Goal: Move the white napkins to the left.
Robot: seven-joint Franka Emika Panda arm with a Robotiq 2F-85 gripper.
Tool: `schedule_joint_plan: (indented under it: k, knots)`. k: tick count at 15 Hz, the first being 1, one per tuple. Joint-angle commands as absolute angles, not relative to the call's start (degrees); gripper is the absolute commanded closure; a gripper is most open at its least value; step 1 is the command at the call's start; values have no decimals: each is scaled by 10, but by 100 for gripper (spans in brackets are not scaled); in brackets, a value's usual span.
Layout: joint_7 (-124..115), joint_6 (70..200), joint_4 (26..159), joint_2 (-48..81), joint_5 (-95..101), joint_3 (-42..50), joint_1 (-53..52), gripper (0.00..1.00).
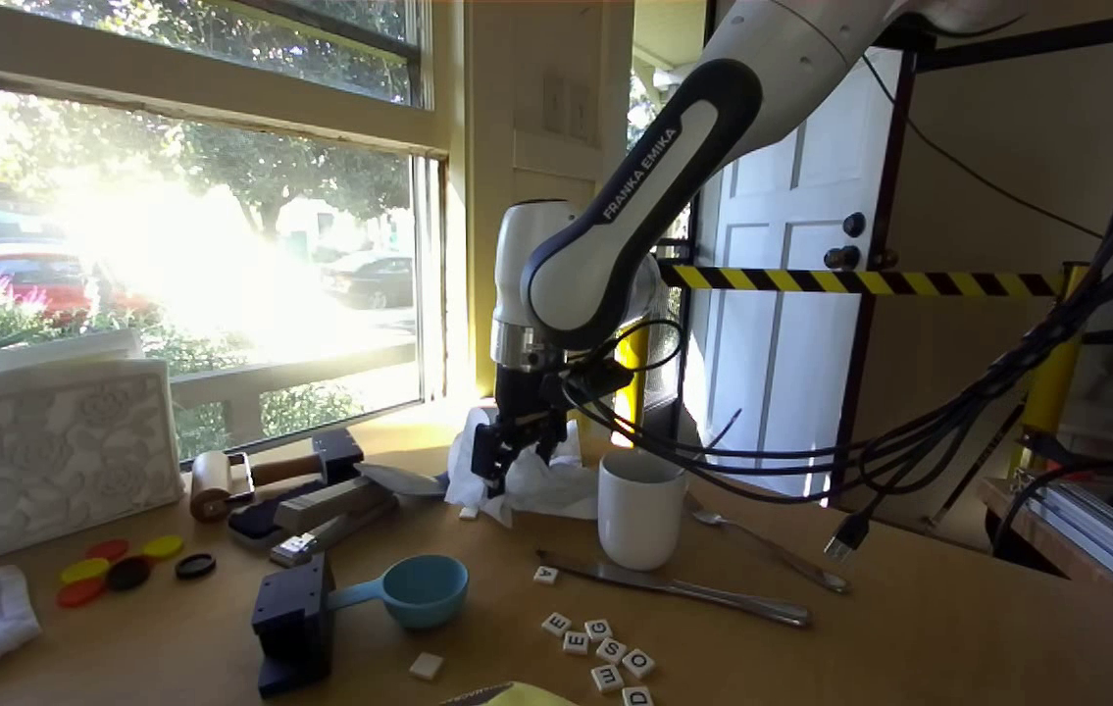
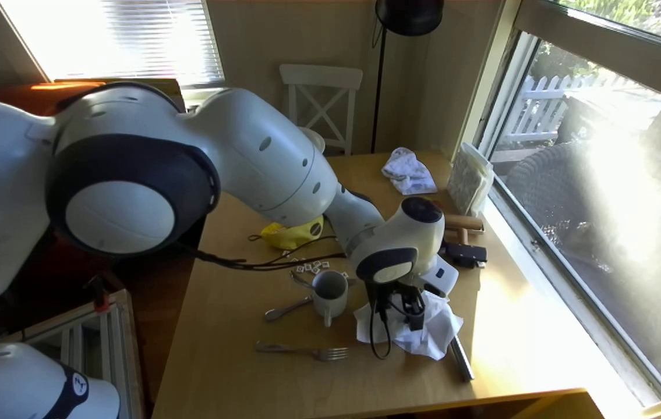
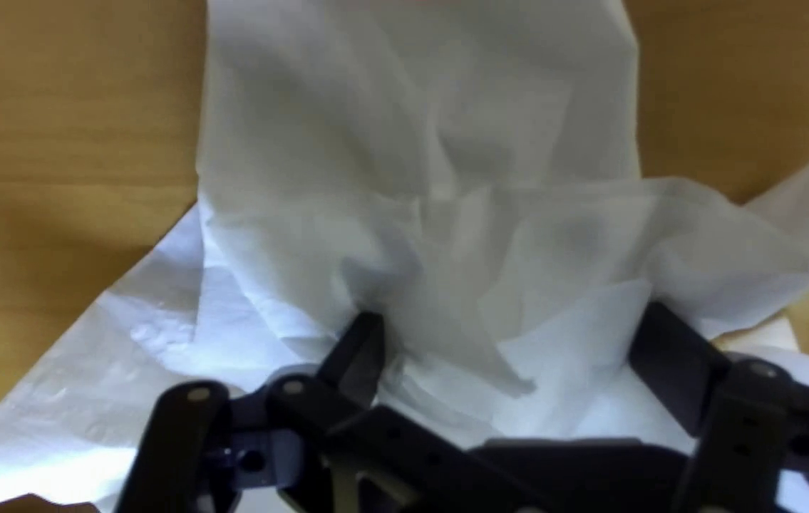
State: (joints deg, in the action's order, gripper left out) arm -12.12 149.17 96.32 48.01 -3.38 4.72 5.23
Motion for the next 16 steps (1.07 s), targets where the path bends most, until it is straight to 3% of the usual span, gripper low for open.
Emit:
schedule_joint_plan:
  k: [1,9,16]
  knots:
    - [-119,1479,935,497,-52,45,59,40]
    - [-106,1497,971,435,-65,31,70,98]
    - [-82,1536,1032,335,-98,17,85,99]
